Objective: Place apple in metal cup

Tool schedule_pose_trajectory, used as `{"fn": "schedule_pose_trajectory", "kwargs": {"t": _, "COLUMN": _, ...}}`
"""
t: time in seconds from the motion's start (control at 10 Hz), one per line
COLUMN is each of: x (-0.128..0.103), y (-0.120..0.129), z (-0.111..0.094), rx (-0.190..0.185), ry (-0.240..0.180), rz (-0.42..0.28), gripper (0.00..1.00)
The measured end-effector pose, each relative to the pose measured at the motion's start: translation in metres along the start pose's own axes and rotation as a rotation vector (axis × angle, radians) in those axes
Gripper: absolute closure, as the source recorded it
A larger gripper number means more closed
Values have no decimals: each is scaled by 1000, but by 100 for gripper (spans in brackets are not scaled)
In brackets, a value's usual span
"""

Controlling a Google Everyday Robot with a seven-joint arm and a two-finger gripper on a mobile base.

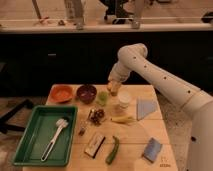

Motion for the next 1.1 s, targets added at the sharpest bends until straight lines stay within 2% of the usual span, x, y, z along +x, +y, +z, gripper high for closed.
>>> {"fn": "schedule_pose_trajectory", "kwargs": {"t": 0.7, "x": 6, "y": -45, "z": 24, "rx": 27, "ry": -7, "rz": 99, "gripper": 100}}
{"fn": "schedule_pose_trajectory", "kwargs": {"t": 1.0, "x": 8, "y": -62, "z": 34, "rx": 28, "ry": -4, "rz": 126, "gripper": 100}}
{"fn": "schedule_pose_trajectory", "kwargs": {"t": 1.1, "x": 12, "y": -65, "z": 37, "rx": 27, "ry": -16, "rz": 148, "gripper": 100}}
